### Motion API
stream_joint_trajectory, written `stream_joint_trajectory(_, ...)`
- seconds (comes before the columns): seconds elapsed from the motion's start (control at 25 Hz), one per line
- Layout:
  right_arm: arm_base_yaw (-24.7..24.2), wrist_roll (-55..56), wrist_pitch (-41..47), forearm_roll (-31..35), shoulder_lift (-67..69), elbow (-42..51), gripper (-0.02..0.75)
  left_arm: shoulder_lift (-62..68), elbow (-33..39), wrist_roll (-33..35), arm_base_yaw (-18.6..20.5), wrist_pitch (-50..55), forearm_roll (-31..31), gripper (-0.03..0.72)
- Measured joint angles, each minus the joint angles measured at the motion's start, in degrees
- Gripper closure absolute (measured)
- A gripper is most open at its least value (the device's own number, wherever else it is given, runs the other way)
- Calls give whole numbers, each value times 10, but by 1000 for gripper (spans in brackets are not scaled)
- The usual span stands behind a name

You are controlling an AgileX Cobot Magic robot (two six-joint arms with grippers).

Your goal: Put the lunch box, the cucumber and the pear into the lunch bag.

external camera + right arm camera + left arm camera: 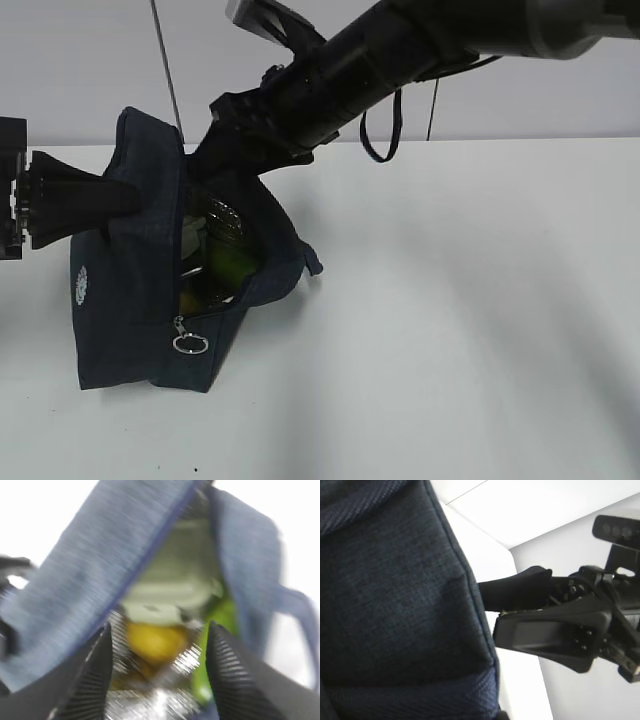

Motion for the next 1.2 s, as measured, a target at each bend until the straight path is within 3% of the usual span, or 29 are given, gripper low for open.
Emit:
stream_joint_trajectory(0.16, -1, 83, 33, -148, -4, -28, 275, 0, 0, 0, 0, 0, 0, 704)
stream_joint_trajectory(0.32, -1, 132, 59, -235, -4, -32, 274, 0, 0, 0, 0, 0, 0, 704)
stream_joint_trajectory(0.76, -1, 140, 57, -196, 50, -32, 283, 0, 0, 0, 0, 0, 0, 704)
stream_joint_trajectory(0.84, -1, 140, 56, -192, 56, -32, 341, 0, 0, 0, 0, 0, 0, 704)
stream_joint_trajectory(1.04, -1, 140, 55, -187, 57, -34, 692, 0, 0, 0, 0, 0, 0, 704)
stream_joint_trajectory(1.2, -1, 140, 56, -189, 57, -44, 731, 0, 0, 0, 0, -1, 0, 704)
